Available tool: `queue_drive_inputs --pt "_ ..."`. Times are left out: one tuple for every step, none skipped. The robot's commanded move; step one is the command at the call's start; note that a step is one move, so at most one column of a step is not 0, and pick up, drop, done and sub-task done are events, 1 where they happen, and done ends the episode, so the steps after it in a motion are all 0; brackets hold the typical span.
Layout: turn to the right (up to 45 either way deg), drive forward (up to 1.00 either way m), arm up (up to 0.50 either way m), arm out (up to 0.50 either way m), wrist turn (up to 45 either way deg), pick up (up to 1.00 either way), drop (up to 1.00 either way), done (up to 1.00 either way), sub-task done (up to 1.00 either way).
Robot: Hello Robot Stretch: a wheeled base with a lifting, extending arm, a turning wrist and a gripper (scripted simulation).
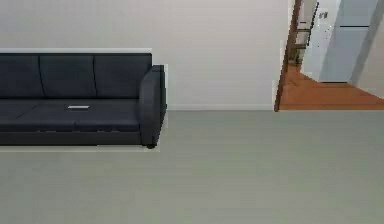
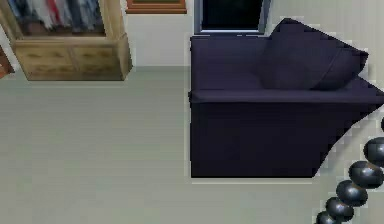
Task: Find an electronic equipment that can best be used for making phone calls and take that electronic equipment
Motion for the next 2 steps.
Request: queue_drive_inputs --pt "-39.0 0.0 0.0 0.0 0.0 0.0 0.0 0.0 0.0" --pt "0.0 1.0 0.0 0.0 0.0 0.0 0.0 0.0 0.0"
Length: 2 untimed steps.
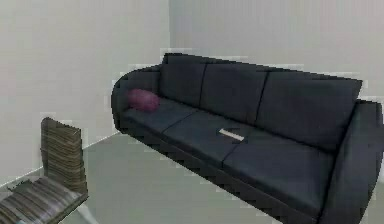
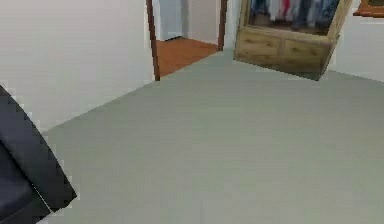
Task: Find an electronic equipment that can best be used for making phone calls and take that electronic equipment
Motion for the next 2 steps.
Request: queue_drive_inputs --pt "-45.0 0.0 0.0 0.0 0.0 0.0 0.0 0.0 0.0" --pt "-45.0 0.0 0.0 0.0 0.0 0.0 0.0 0.0 0.0"
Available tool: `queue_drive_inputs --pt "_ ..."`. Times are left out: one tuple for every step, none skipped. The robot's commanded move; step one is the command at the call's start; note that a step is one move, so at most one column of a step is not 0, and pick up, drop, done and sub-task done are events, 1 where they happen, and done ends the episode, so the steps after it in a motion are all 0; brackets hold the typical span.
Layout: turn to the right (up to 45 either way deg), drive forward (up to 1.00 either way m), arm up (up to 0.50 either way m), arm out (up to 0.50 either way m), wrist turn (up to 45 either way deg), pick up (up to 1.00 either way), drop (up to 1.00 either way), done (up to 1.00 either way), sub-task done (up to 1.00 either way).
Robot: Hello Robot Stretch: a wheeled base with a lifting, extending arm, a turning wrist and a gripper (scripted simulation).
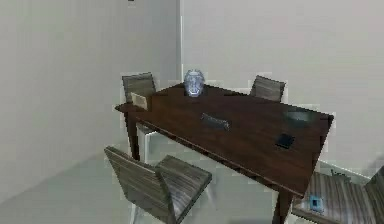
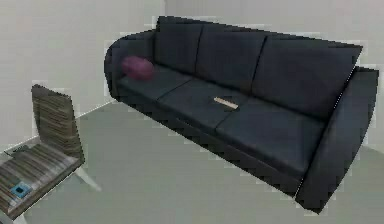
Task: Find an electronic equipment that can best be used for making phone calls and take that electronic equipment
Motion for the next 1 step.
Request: queue_drive_inputs --pt "-45.0 0.0 0.0 0.0 0.0 0.0 0.0 0.0 0.0"
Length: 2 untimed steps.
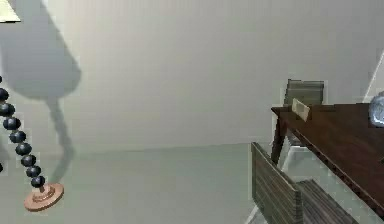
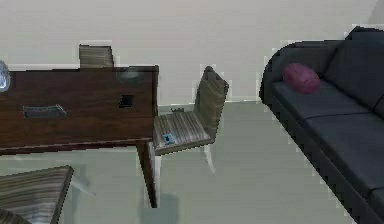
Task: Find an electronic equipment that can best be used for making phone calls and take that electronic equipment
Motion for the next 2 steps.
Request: queue_drive_inputs --pt "-15.0 0.0 0.0 0.0 0.0 0.0 0.0 0.0 0.0" --pt "45.0 0.0 0.0 0.0 0.0 0.0 0.0 0.0 0.0"
